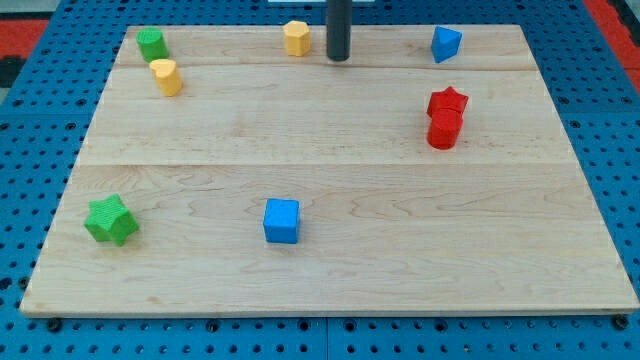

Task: Push the yellow hexagon towards the top right

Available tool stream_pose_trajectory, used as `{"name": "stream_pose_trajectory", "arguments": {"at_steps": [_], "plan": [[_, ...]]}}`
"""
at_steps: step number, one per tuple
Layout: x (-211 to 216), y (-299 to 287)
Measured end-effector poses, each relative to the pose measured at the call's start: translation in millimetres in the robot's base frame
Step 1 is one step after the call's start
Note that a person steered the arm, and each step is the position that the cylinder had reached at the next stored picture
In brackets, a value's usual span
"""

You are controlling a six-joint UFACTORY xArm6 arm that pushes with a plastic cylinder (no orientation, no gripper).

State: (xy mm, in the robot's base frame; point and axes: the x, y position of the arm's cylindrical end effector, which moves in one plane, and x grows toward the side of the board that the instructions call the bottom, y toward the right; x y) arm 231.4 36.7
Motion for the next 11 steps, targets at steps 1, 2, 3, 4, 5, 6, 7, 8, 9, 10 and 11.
{"name": "stream_pose_trajectory", "arguments": {"at_steps": [1, 2, 3, 4, 5, 6, 7, 8, 9, 10, 11], "plan": [[-39.5, 106.2], [-25.5, 130.8], [34.6, 127.6], [43.8, 85.3], [38.0, -43.2], [9.2, -132.2], [-22.8, -170.9], [-24.0, -71.4], [-18.6, 11.2], [2.5, -11.0], [-4.5, 70.4]]}}
